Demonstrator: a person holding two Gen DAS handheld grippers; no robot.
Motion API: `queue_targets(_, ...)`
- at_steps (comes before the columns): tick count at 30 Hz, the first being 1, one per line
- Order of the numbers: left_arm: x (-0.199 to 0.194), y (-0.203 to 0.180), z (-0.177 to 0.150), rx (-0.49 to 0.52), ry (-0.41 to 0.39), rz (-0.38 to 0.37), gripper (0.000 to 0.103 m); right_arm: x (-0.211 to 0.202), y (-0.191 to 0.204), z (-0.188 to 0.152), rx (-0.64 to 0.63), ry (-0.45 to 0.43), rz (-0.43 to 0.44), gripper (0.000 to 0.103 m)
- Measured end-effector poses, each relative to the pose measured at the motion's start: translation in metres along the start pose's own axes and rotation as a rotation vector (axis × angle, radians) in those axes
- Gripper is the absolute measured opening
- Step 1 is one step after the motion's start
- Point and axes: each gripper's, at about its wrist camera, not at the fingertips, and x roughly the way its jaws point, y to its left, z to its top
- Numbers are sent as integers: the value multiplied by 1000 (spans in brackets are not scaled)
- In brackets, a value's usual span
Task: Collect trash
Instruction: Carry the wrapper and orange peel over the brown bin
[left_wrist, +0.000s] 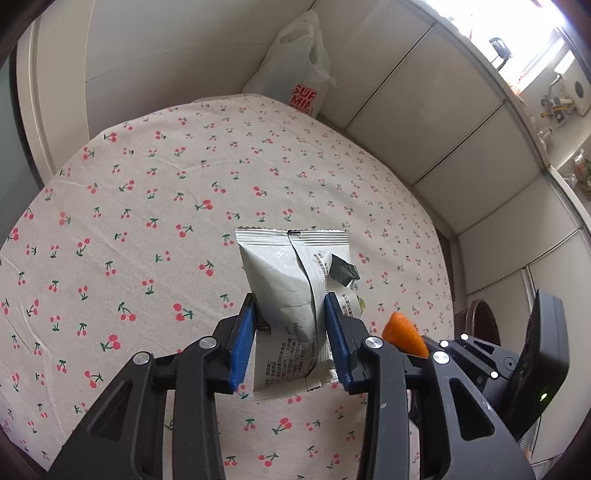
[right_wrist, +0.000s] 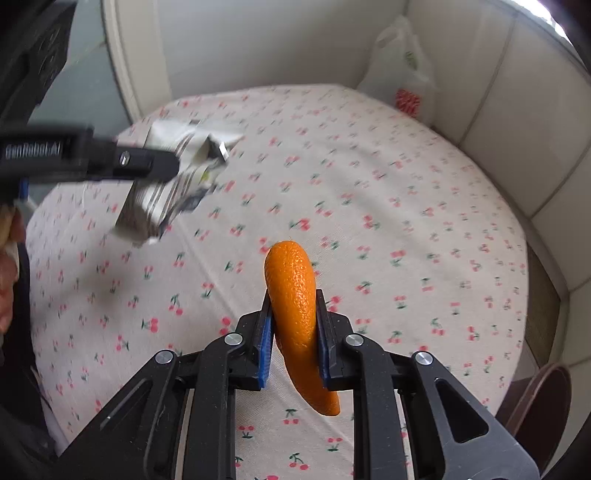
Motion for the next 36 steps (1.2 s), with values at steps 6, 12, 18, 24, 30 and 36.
queue_targets(6, -5, -26, 5, 30, -19, -25, 37, -39, -27, 6, 138, -123, -78, 18)
queue_targets(12, -7, -60, 8, 66, -29, -62, 37, -71, -61, 3, 297, -206, -188, 19)
queue_targets(18, -2, -99, 7, 103, -31, -102, 37, -98, -94, -16, 440, -247, -268, 19)
queue_targets(24, 4, -136, 2, 141, -21, -135, 37, -118, -120, -37, 539, -282, -311, 19)
queue_targets(30, 10, -173, -3, 179, -10, -175, 37, -132, -141, -57, 604, -302, -346, 19)
queue_targets(36, 19, -215, -14, 225, 13, -214, 38, -153, -166, -84, 690, -313, -432, 19)
